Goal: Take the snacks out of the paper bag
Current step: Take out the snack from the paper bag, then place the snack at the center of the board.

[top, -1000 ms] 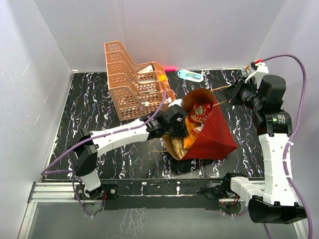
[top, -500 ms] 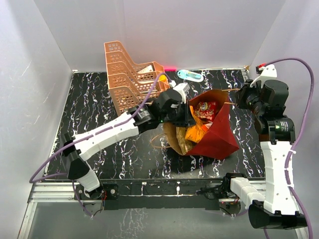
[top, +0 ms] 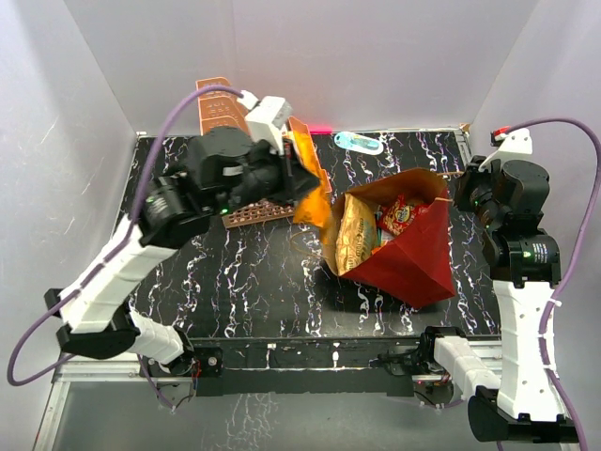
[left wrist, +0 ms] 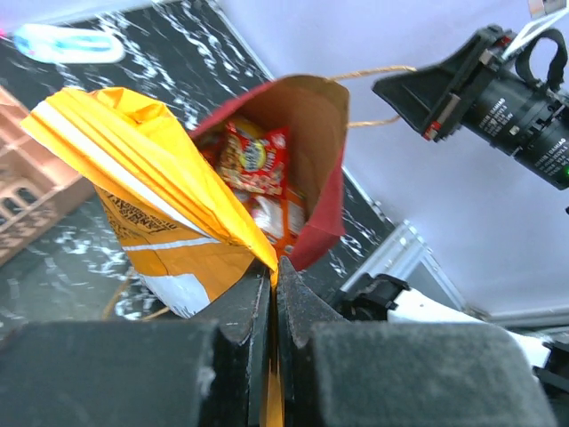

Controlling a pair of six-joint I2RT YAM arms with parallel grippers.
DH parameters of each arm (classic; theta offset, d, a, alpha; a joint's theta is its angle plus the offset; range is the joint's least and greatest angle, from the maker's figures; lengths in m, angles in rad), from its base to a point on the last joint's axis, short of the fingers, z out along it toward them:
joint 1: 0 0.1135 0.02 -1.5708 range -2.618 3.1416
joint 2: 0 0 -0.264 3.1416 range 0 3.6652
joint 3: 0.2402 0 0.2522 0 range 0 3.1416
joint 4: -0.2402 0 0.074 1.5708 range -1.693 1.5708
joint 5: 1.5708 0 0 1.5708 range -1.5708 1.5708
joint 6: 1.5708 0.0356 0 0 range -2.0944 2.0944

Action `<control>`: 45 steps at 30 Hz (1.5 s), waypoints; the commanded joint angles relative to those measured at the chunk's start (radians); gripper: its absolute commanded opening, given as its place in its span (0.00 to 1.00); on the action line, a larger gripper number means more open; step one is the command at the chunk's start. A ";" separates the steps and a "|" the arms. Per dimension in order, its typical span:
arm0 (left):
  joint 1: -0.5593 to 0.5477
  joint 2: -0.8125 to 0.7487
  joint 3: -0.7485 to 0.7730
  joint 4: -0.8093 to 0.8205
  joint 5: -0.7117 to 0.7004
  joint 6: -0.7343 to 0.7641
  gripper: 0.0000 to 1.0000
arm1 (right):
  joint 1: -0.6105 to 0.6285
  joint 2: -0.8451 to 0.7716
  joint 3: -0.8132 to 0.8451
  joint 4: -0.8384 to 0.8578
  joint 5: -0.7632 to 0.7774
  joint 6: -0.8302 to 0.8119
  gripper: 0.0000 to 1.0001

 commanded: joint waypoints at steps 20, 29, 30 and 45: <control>0.006 -0.126 -0.371 -0.116 -0.170 -0.040 0.00 | 0.000 -0.020 0.050 0.053 -0.036 0.046 0.07; 0.047 -0.146 -0.565 -0.249 -0.387 -0.171 0.00 | 0.000 -0.019 0.071 0.043 -0.045 0.049 0.07; 0.078 -0.142 -0.601 -0.279 -0.398 -0.186 0.00 | 0.000 -0.019 0.070 0.043 -0.047 0.049 0.07; 0.461 -0.170 -1.042 -0.104 -0.247 -0.143 0.00 | 0.000 -0.086 0.002 0.111 -0.192 -0.031 0.07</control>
